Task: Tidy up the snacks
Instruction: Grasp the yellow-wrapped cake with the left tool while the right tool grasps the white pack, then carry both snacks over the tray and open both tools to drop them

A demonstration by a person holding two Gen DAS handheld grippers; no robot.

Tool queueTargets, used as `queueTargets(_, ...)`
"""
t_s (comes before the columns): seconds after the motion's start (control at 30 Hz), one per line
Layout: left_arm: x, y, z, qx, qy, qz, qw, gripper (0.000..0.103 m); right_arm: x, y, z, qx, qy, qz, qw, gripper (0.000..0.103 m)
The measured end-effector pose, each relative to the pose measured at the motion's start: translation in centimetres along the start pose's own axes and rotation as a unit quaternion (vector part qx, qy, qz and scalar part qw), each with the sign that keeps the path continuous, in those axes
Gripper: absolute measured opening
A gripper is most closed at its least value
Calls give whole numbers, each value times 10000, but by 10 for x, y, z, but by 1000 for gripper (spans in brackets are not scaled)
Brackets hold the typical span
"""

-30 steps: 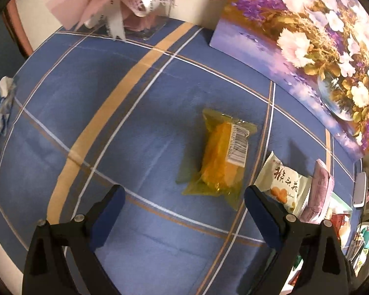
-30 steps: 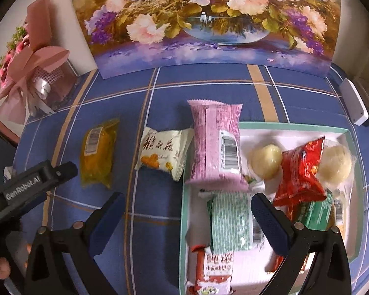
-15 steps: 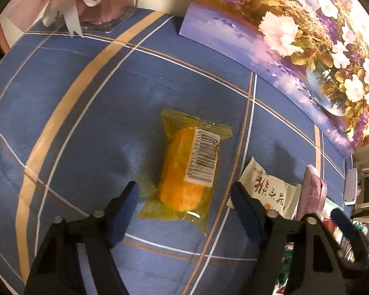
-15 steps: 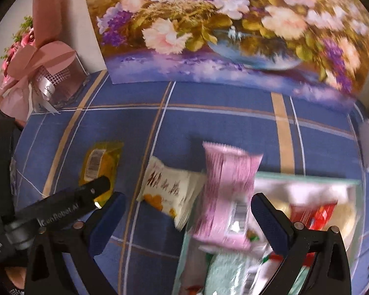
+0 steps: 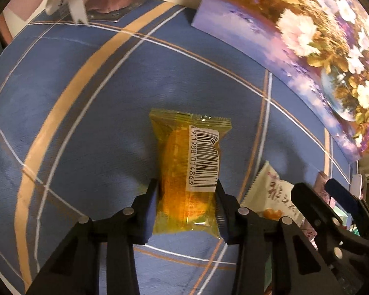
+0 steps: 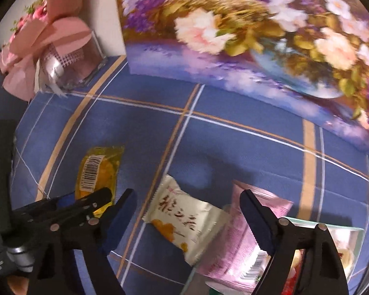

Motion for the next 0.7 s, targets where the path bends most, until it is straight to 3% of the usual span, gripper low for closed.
queueTargets(0.3,-7,30,11,-255,-51,271,9993,43,36,24,-3,-727,542,-10,9959,85)
queueTargets(0.7,-3,33,13,-244,29,198,9995,43,40,32,-19,-749,810,400,9931,85)
Point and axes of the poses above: each gripper's, at about its wrist camera, not at the fingertips, and x roughly the way its jaws point, y to its left, z to its top, the point moved 9 cm from there along x, roughly the way its jaws point, and after that the axes turned 12 degrees about -x, right-handed, at the moved point
